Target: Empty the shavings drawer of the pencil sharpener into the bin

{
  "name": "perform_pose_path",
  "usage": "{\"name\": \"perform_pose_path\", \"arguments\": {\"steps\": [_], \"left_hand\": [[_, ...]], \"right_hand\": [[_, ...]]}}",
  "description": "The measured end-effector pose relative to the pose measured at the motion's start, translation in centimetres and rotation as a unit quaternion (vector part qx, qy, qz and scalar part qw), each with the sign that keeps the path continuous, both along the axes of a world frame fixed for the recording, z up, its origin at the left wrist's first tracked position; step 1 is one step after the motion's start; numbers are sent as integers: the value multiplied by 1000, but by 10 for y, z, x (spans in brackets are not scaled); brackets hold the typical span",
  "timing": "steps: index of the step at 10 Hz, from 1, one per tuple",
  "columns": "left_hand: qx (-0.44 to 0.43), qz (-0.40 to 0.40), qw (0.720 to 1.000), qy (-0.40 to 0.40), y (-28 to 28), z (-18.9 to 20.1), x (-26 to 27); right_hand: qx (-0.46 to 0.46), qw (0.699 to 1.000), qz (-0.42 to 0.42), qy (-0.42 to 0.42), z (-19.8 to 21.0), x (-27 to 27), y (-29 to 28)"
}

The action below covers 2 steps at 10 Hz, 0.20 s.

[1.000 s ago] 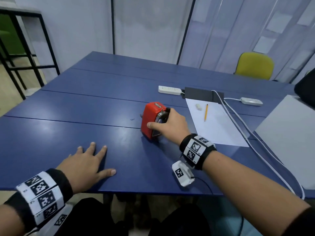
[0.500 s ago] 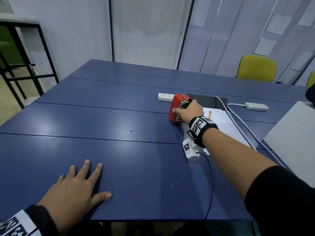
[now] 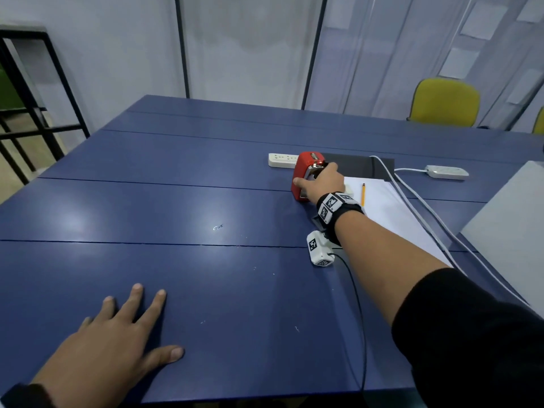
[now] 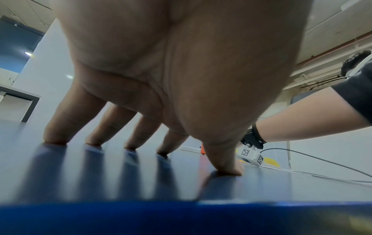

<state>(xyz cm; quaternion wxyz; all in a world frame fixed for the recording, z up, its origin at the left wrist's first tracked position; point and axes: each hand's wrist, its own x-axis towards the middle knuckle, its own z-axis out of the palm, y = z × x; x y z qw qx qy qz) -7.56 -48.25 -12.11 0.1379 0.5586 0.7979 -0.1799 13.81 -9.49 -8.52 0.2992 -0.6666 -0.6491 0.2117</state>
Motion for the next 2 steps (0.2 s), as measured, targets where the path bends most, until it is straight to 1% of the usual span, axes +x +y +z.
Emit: {"name": "perform_pose_path", "arguments": {"steps": [1,2], "left_hand": [[-10,16,1000,-9,5,0,-5],[-40,10,999,-17,3,12,3]], "right_hand": [[-51,998,15,14,9,7,-12],[-80,996,26,35,20,14,-20]]}}
